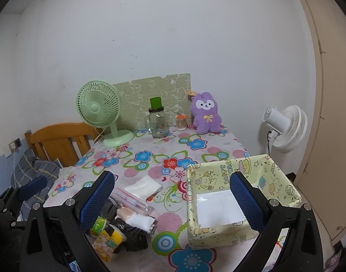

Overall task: Organize soft objects
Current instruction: 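Grasp the gray sock with the left tool while the right tool grasps the clear striped zip bag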

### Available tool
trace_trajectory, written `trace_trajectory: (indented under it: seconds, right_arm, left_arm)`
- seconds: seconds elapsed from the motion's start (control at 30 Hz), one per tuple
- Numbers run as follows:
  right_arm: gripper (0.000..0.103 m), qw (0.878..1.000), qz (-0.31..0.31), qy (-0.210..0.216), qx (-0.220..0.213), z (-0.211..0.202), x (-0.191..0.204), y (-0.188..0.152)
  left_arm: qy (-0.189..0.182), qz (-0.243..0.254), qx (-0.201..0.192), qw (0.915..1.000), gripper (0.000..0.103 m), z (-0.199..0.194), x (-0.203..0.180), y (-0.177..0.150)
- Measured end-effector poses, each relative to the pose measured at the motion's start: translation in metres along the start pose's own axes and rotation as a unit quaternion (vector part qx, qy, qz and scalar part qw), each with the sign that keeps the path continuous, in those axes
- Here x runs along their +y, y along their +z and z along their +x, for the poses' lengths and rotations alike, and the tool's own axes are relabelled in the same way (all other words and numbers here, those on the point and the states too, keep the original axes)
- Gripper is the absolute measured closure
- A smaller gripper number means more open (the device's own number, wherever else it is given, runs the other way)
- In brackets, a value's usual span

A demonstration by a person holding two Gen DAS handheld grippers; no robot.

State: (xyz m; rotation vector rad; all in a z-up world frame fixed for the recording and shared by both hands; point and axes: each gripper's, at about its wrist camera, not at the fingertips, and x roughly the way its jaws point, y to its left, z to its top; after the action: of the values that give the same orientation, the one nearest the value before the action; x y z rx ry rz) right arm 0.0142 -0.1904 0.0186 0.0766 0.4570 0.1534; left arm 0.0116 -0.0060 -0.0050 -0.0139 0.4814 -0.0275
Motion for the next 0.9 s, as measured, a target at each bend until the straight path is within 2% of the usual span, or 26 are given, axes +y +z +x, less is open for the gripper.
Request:
trace_trajectory:
  seconds: [0.53,0.9]
  right_arm:
    - [0.003,1.0,-0.007,0.016,0.012,0.031,0.026,-0.009]
    - [0.005,0.999,0.0,0.025,0.043,0.062,0.044,-0.028]
  left_arm:
    - [-0.005,0.0,0.019,0.9998,0.005,0.027,0.025,-0.006]
    - [-0.007,0.011,0.047,0.9988,0.005,0.053,0.041,-0.021]
